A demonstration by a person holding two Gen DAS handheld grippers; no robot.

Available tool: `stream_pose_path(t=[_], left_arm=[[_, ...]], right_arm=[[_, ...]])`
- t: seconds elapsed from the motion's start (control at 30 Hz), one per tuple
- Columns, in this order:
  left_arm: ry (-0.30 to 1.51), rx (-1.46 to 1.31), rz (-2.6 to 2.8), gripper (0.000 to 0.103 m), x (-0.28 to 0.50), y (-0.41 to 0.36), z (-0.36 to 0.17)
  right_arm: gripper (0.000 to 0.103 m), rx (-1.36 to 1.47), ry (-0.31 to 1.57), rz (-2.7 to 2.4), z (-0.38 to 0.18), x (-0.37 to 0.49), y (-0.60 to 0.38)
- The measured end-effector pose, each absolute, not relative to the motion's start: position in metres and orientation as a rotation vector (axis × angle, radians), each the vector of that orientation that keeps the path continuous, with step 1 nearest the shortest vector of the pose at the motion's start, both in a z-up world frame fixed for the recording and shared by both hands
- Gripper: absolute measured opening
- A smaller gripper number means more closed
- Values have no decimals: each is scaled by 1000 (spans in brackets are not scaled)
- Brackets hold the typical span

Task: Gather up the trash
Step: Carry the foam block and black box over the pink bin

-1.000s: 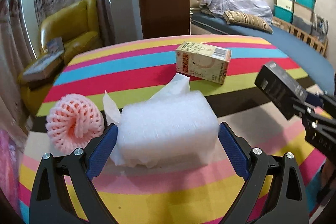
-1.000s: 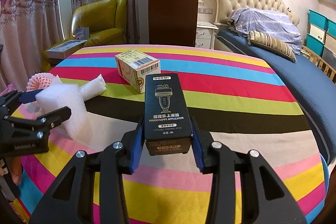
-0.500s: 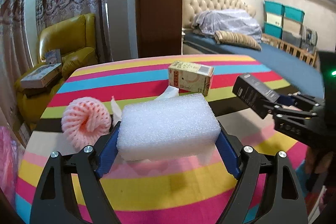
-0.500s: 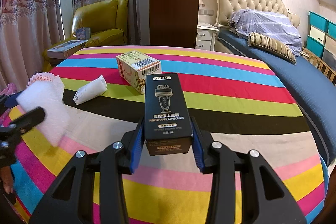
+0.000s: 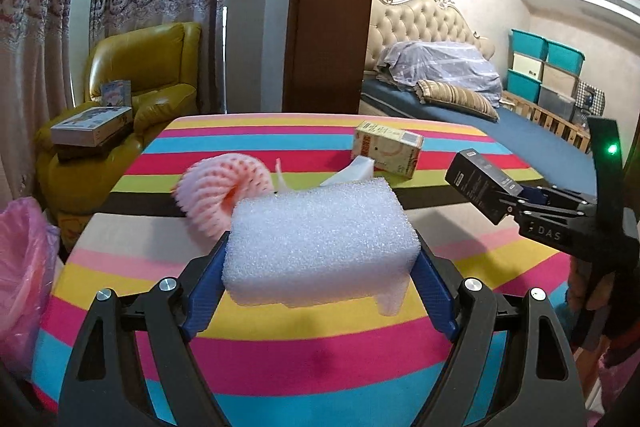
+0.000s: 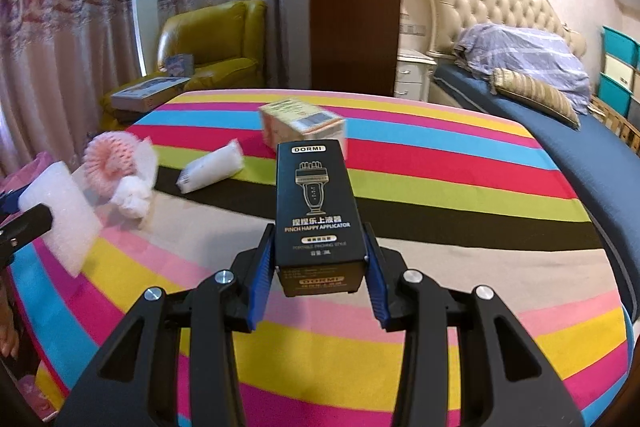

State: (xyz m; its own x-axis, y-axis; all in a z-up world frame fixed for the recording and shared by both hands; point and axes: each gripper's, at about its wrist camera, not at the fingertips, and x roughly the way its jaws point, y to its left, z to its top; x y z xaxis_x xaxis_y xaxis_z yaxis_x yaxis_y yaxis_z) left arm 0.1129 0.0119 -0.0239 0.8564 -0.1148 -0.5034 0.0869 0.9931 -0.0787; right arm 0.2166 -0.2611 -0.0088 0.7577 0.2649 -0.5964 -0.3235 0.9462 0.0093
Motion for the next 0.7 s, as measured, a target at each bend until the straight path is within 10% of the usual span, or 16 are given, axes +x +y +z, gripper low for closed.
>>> stream_pose_path(t=[0.7], left_arm=[[522, -35, -19, 79, 81, 48, -30]], right_arm=[[40, -255, 623, 567, -5, 152, -172]])
